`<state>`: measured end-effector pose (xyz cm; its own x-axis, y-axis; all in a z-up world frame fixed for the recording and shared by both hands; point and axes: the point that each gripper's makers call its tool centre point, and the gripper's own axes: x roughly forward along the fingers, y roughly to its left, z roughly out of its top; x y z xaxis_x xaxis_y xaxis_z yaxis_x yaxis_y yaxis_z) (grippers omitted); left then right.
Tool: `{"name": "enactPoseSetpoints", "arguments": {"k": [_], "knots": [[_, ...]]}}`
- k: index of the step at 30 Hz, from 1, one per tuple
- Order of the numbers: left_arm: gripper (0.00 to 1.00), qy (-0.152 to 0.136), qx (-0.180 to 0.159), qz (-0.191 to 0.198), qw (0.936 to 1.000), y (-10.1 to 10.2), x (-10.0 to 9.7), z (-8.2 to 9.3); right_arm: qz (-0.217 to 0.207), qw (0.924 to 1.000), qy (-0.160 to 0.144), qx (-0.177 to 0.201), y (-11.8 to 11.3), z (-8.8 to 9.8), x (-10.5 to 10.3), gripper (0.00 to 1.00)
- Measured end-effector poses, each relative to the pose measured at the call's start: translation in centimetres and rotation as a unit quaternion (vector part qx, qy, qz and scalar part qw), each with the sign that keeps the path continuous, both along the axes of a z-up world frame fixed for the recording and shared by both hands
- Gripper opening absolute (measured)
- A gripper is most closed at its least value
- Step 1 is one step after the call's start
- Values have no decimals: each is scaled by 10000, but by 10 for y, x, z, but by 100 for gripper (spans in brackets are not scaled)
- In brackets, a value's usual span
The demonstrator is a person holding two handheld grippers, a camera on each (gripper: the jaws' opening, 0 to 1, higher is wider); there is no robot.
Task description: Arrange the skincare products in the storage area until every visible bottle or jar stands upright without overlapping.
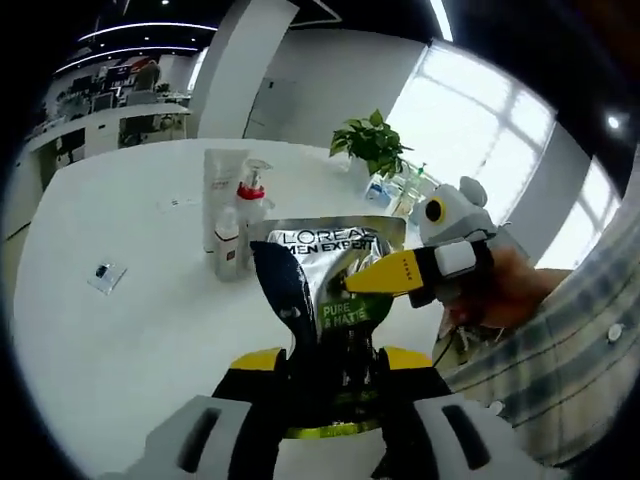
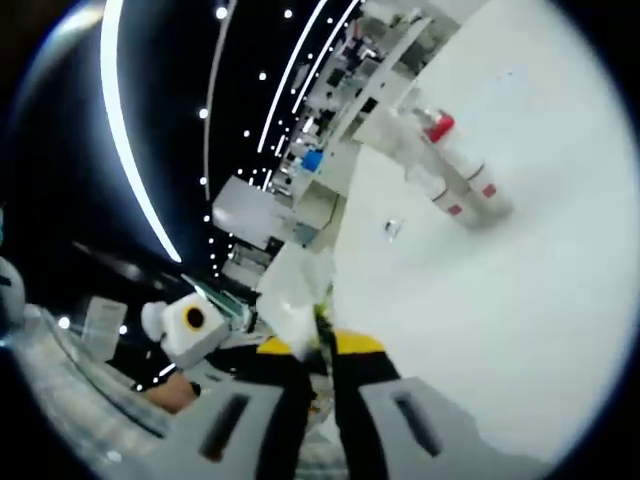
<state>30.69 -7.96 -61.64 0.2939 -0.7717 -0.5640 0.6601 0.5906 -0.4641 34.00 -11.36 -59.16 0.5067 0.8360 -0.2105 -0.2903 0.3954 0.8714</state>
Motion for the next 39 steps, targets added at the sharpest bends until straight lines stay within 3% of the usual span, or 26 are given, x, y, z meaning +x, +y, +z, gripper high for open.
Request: {"name": "enactPoseSetpoints", "arguments": {"k": [4,7,13,14,18,19,21,25,28,32,36,38,39], "knots": [[51,68,-340,134,9993,5,6,7,201,9997,-81,72,-3,4,-1,6],[56,406,-898,223,9949,3,9,16,557,9974,-138,430,1,16,-9,6],[51,1115,-1938,-159,9746,-12,-5,40,1090,9870,-244,1159,8,42,-23,5],[49,1283,-2138,-224,9682,-15,-9,44,1187,9839,-233,1313,10,47,-26,5],[27,1627,-2644,-308,9501,-18,-17,54,1400,9782,-299,1503,13,56,-32,5],[21,1659,-2730,-350,9469,-17,-19,56,1416,9773,-308,1546,13,58,-33,5],[19,1765,-2799,-259,9433,-17,-19,56,1386,9775,-297,1561,12,57,-33,4],[11,1758,-2847,-292,9419,-14,-21,58,1289,9784,-167,1605,8,51,-32,3],[4,1809,-3061,-257,9343,-13,-19,65,1157,9795,-197,1637,5,49,-29,3],[3,1714,-3125,-181,9342,-12,-16,67,939,9770,-263,1895,4,54,-22,5],[2,1805,-3376,90,9238,-8,-7,73,879,9749,-285,2025,4,57,-20,11],[2,1891,-3614,228,9127,-5,-2,79,904,9762,-283,1949,6,55,-22,14],[2,1892,-3669,302,9103,-3,1,80,911,9761,-280,1953,8,56,-23,15]]}}
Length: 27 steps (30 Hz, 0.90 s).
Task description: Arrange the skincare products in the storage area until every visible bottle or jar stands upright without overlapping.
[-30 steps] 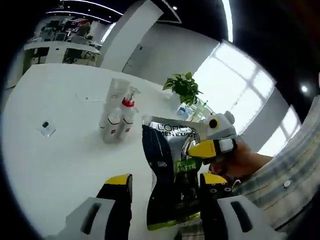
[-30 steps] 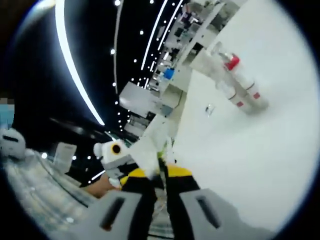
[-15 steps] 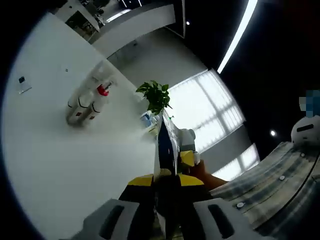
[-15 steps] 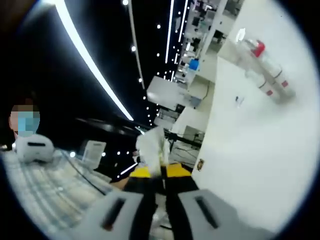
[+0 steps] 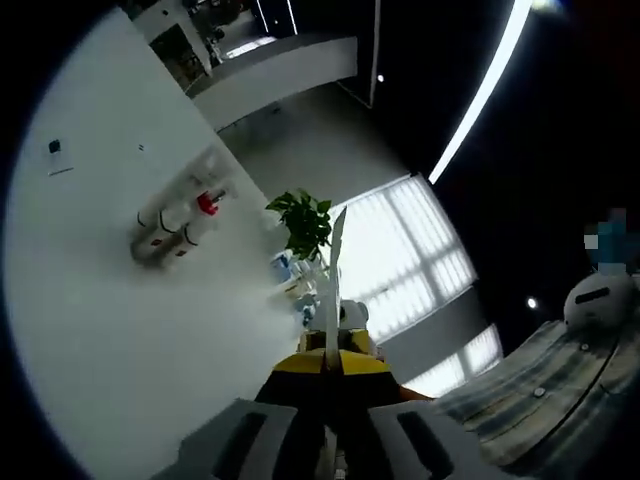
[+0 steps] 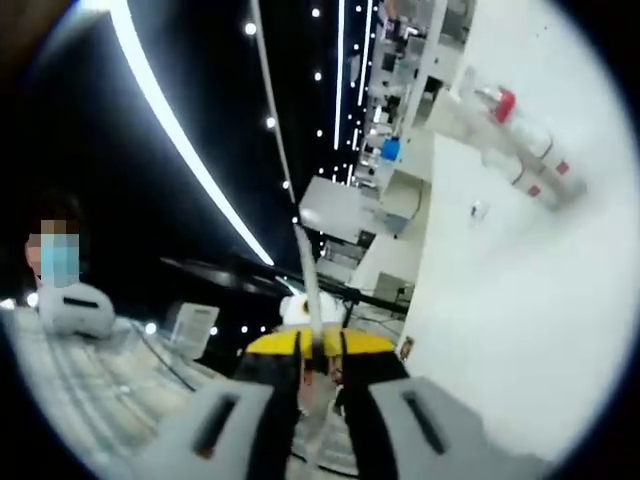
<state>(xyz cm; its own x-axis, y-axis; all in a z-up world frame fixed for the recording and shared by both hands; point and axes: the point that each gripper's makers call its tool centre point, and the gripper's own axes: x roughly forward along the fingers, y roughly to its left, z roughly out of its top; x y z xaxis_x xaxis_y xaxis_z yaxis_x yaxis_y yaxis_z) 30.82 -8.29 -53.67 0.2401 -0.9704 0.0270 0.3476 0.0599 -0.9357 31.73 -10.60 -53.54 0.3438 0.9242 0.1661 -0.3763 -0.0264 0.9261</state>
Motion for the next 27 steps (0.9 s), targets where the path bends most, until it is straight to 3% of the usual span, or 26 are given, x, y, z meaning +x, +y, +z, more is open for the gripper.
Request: {"name": "enactPoseSetpoints", "arguments": {"k": [5,7,11,19,21,27], "knots": [[2,86,-81,88,9999,1,3,1,151,9996,-69,-230,11,-5,-6,11],[2,80,-16,113,9999,0,2,-1,219,9994,-80,-239,12,-5,-9,8],[2,280,-210,133,9993,1,1,2,271,9996,-46,-58,10,0,-11,6],[2,412,-365,132,9984,11,0,8,253,9997,43,62,5,1,-11,1],[2,436,-373,80,9983,10,-2,9,281,9993,-203,-149,7,0,-14,0],[2,573,-397,57,9976,10,-7,7,359,9992,-107,-130,8,0,-18,0]]}}
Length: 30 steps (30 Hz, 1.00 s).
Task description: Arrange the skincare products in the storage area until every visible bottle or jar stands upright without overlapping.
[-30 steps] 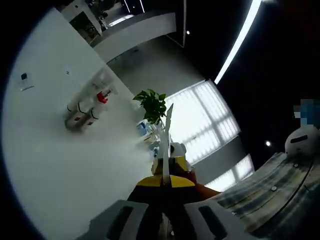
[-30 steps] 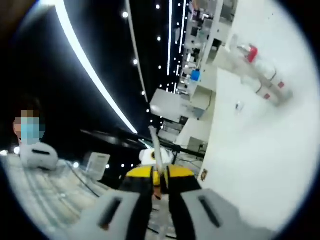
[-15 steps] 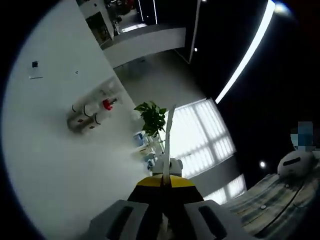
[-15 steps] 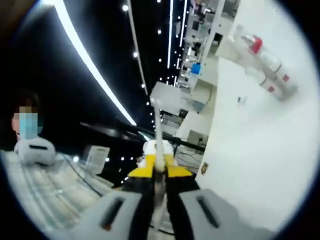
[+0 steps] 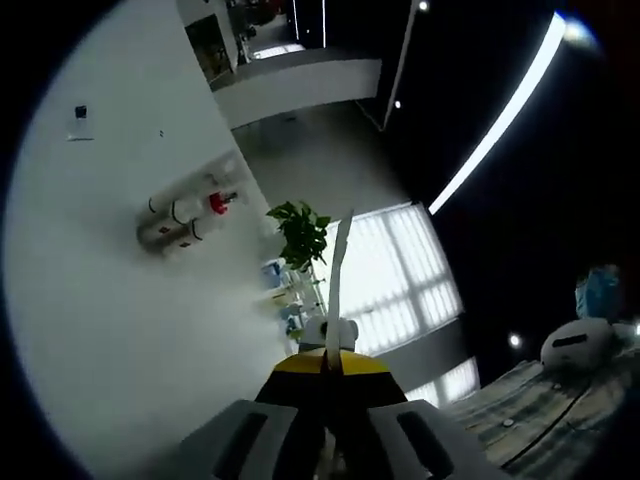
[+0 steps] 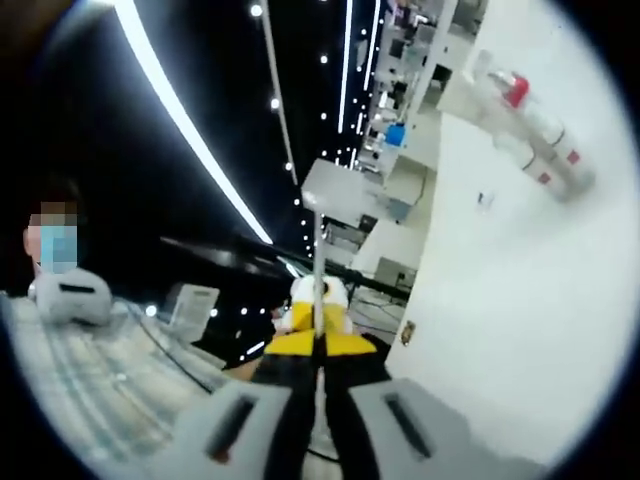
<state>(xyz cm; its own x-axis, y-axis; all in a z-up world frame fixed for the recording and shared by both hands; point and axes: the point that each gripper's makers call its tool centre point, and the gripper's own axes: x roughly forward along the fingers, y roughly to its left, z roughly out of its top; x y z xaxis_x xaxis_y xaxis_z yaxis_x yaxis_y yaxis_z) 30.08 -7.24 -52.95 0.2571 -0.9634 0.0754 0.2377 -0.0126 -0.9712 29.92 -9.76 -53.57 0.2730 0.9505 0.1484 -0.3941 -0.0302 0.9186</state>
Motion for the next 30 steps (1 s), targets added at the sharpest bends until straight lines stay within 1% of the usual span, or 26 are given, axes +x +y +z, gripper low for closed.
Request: {"name": "enactPoseSetpoints", "arguments": {"k": [2,3,5,6,7,8,9,10,11,14,16,17,18,19,20,21,22,23,26,28,30], "knots": [[2,2,-59,7,10000,0,-1,2,-29,10000,-33,63,0,2,0,1],[2,16,-81,31,10000,1,-1,3,-71,9999,-76,118,0,4,0,5],[2,86,-206,79,9997,0,0,6,-4,10000,-42,88,5,3,-4,11],[2,96,-224,99,9997,0,0,7,38,10000,-57,35,7,2,-6,9],[2,66,-181,87,9998,-3,-1,6,146,9998,-95,13,9,2,-10,2],[2,38,-126,63,9999,-3,-2,4,201,9997,-137,-7,9,2,-13,1],[2,103,-136,100,9998,-3,0,3,102,9999,-75,-11,7,1,-10,1],[2,122,-112,99,9998,-4,0,2,96,9999,-105,-35,7,0,-11,1],[3,80,-96,103,9999,-4,0,1,78,9999,-118,-44,6,0,-11,0],[8,51,-132,2,9999,-8,-2,3,6,10000,-75,-10,2,0,-12,0],[13,-59,-101,-86,9999,-10,-4,4,0,10000,-49,-8,0,0,-12,0],[14,-148,-19,-187,9997,-11,-7,2,13,10000,-33,-8,0,0,-13,0],[14,-299,149,-335,9989,-13,-12,-2,35,10000,-15,-4,0,0,-14,0],[14,-387,293,-406,9980,-16,-14,-5,71,10000,-13,11,0,0,-15,0],[7,-503,437,-596,9960,-19,-20,-8,91,10000,-27,24,0,1,-16,0],[3,-671,513,-682,9941,-20,-23,-10,88,10000,-30,35,0,2,-16,0],[3,-609,426,-519,9959,-20,-19,-6,94,9999,-1,40,0,1,-15,0],[3,-492,391,-529,9966,-19,-19,-6,82,9999,0,61,-1,2,-15,0],[2,-556,390,-511,9964,-17,-17,-6,85,9999,-8,86,1,4,-14,0],[2,-427,302,-543,9972,-16,-18,-4,129,9998,23,144,2,6,-15,1],[2,-430,282,-526,9973,-15,-18,-1,106,9998,-8,189,2,9,-14,1]]}}
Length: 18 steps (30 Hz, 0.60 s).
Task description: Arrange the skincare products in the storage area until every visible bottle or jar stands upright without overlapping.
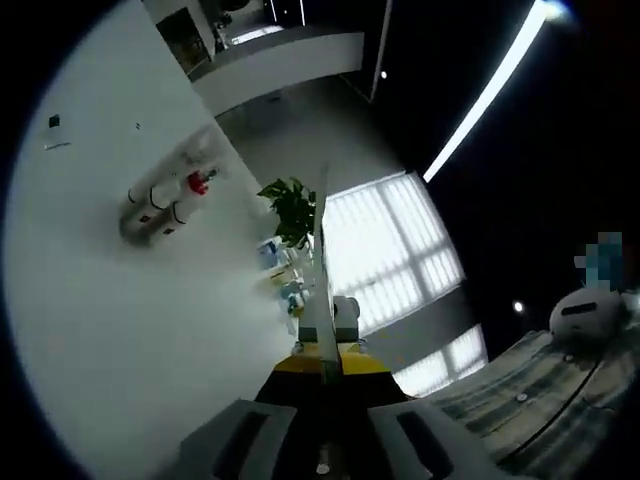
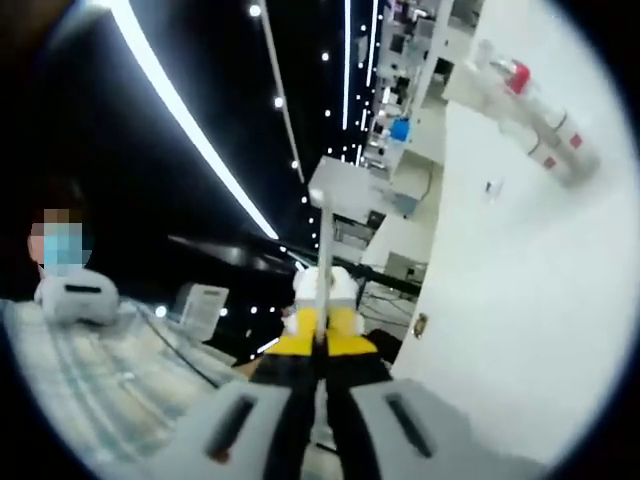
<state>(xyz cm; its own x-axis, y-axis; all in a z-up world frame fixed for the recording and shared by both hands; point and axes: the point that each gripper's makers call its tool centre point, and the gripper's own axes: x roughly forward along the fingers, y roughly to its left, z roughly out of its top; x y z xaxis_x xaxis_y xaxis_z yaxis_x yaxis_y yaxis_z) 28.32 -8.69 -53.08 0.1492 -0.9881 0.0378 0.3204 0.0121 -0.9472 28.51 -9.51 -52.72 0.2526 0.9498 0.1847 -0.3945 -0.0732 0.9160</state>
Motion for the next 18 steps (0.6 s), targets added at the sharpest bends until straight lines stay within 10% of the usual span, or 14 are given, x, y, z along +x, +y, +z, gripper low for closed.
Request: {"name": "enactPoseSetpoints", "arguments": {"k": [18], "knots": [[6,412,-56,63,9991,13,-5,-7,-496,9988,-5,-22,-24,0,10,0]]}}
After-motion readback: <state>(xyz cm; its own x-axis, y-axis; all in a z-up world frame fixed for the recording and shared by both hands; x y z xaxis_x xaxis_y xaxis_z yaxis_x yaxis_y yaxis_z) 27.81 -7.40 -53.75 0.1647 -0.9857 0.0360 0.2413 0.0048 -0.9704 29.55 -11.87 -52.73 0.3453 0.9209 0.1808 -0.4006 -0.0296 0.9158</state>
